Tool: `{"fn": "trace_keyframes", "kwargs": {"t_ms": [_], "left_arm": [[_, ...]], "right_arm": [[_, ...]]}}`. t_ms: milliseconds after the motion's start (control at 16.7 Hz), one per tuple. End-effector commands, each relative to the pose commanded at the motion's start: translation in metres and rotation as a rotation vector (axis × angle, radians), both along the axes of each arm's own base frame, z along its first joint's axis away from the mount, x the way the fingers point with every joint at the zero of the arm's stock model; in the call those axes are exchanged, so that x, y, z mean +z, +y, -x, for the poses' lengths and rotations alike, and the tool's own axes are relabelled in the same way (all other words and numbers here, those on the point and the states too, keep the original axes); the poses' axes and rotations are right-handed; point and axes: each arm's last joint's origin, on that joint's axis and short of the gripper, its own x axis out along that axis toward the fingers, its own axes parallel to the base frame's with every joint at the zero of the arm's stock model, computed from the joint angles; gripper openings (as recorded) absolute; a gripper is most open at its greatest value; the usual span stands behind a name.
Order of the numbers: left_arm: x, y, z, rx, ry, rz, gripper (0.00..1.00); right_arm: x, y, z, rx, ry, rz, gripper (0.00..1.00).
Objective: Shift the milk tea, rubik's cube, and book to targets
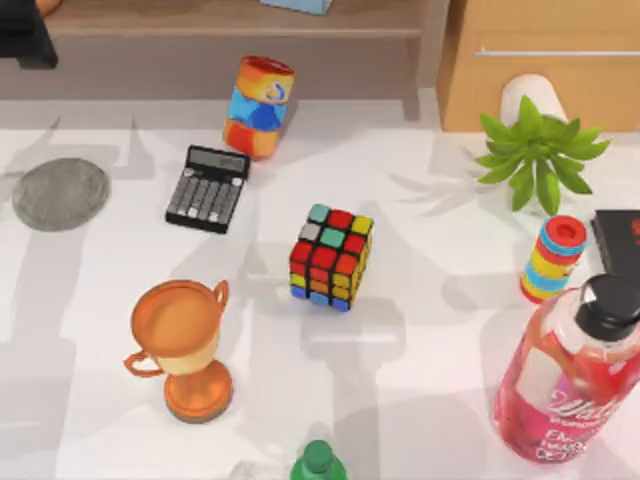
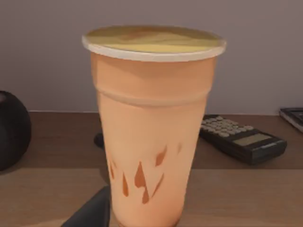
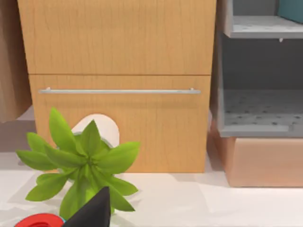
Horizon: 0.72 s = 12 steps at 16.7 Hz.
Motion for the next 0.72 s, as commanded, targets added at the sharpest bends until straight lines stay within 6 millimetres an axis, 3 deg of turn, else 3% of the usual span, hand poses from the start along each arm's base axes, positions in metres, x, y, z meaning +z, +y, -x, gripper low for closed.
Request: {"fn": "trace_keyframes", "kwargs": {"t_ms": [180,300,480,720], "left_arm": [[-0.014,0.006,-0.045,0.008,-0.028,-0.005,1.00],[-0.026,0.011,-0.064,0.018,-0.031,-0.013,1.00],[-0.040,0.016,-0.077,0.033,-0.017,-0.023,1.00],[-0.040,0.017,-0.078,0.034,-0.016,-0.024,1.00]], "right_arm": [[0.000,0.000,0.000,0.000,0.000,0.000,1.00],[0.000,0.000,0.000,0.000,0.000,0.000,1.00],[0.000,0.000,0.000,0.000,0.000,0.000,1.00],[0.000,0.000,0.000,0.000,0.000,0.000,1.00]]}}
